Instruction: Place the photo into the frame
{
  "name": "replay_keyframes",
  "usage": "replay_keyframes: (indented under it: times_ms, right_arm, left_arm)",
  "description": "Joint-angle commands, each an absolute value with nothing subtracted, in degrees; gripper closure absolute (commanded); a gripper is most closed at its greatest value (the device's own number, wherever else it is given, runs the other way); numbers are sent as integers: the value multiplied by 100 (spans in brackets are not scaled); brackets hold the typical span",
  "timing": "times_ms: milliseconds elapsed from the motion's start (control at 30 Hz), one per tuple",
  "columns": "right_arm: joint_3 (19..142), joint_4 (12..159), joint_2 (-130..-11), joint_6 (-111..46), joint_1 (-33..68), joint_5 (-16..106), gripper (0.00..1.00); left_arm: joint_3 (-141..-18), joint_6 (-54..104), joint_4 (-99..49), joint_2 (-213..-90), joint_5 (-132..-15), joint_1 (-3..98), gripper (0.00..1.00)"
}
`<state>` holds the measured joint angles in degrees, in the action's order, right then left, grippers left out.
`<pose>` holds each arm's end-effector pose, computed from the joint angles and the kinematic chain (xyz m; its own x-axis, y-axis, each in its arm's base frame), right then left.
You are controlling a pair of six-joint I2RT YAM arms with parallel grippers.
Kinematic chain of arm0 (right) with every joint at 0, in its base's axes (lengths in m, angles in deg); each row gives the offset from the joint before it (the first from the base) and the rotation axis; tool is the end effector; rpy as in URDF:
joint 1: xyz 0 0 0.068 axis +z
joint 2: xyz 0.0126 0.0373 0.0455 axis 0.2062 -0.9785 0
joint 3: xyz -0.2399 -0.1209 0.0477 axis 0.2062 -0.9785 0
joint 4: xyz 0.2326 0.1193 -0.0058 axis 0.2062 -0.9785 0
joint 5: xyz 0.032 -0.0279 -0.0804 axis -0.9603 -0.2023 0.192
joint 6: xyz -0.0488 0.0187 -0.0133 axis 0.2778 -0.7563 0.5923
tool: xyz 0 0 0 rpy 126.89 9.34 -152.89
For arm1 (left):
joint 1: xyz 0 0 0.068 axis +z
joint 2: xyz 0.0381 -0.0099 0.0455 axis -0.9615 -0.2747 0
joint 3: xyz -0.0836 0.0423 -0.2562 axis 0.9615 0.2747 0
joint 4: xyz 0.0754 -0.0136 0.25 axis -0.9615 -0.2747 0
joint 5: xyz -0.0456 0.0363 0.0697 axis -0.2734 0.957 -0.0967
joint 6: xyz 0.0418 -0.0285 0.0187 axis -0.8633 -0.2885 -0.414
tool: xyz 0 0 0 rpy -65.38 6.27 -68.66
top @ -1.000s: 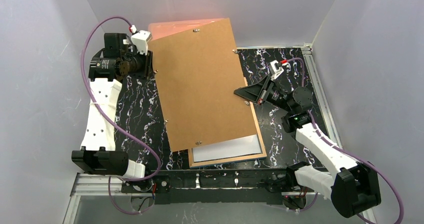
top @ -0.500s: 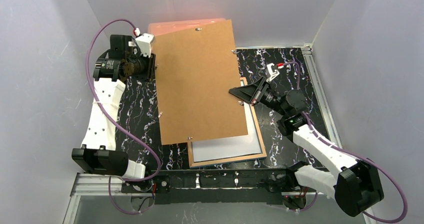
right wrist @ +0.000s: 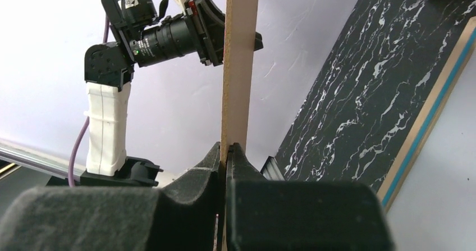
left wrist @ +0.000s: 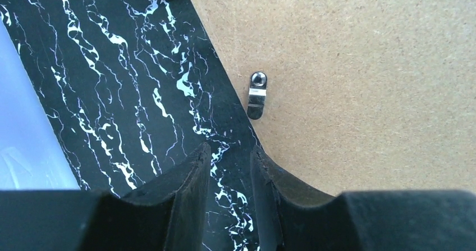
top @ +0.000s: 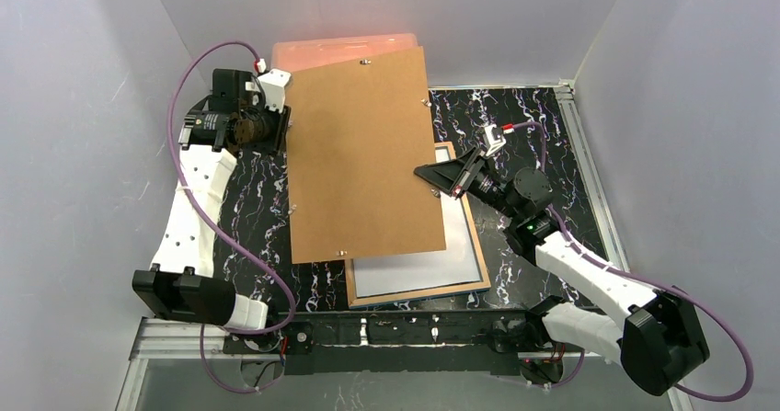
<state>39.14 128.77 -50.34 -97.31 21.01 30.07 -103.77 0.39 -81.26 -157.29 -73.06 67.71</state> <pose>0.1938 0.1417 0.3195 -0.6986 0.5916 -0.4024 -0.4791 0.0310 0.8772 0.2832 -0.0363 0.4267 -0.5672 0.2806 -0.7743 0.3440 0.9350 0.0868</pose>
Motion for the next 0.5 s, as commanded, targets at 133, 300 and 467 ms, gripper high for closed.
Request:
replay_keyframes:
  times_ms: [133,300,467]
  right_arm:
    - [4081,13645,-4976,-9817,2247,3635,99]
    - [4173,13635,-5019,-9830,2240,3832,99]
    - [4193,13741,-5088,-9922,2234,3915,99]
  left_arm:
    - [-9767,-52,-8500,-15050,-7969,6545,68]
    - [-9418,-36,-8471,-14797,-7929,6544,68]
    - [-9243,-36,-8476,-14641,-7966,6544,68]
